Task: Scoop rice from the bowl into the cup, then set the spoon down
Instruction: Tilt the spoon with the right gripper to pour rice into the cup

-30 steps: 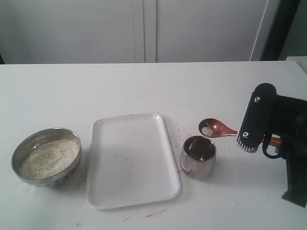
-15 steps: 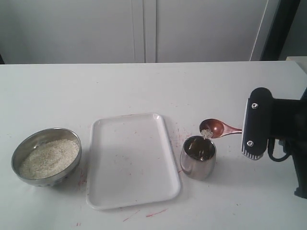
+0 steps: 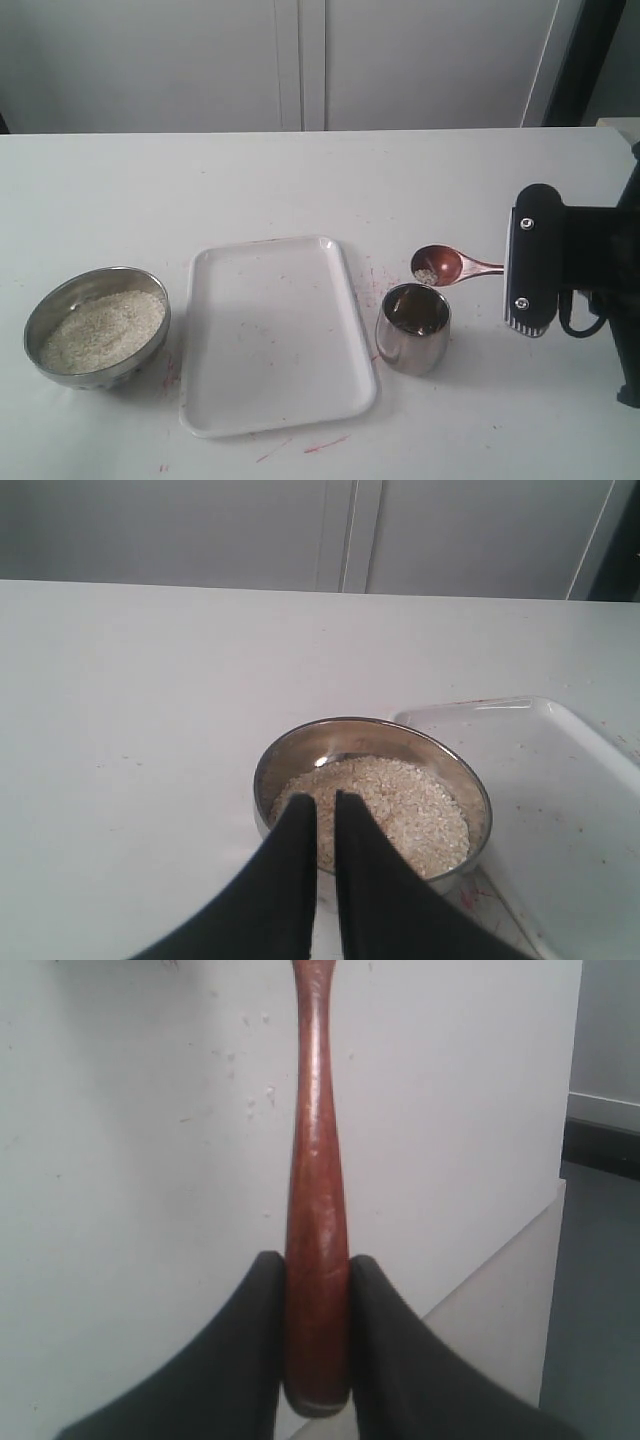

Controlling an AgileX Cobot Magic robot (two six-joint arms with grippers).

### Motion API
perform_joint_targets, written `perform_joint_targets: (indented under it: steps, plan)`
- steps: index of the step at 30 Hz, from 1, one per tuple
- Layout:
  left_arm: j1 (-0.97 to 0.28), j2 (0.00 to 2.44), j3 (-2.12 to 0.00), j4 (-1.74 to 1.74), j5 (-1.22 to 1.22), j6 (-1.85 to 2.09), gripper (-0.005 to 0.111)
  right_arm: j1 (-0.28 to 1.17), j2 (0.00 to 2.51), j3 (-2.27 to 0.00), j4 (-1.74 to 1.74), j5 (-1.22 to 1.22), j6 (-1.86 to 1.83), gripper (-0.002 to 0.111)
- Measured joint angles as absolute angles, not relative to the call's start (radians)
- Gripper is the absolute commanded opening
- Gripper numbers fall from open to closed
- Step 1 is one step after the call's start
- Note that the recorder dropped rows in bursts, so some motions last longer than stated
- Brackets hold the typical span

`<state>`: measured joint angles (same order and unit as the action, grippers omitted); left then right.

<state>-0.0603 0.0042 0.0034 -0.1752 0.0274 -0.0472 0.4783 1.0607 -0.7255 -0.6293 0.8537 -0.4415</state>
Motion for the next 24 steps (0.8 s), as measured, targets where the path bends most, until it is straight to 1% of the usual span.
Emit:
perform_joint_targets:
  steps: [24]
  plan:
    - [-0.060,0.004,0.003,-0.175,0.027,-0.047,0.014,0.478,1.061,-0.725,-0.671,0.854,-0.536,0.000]
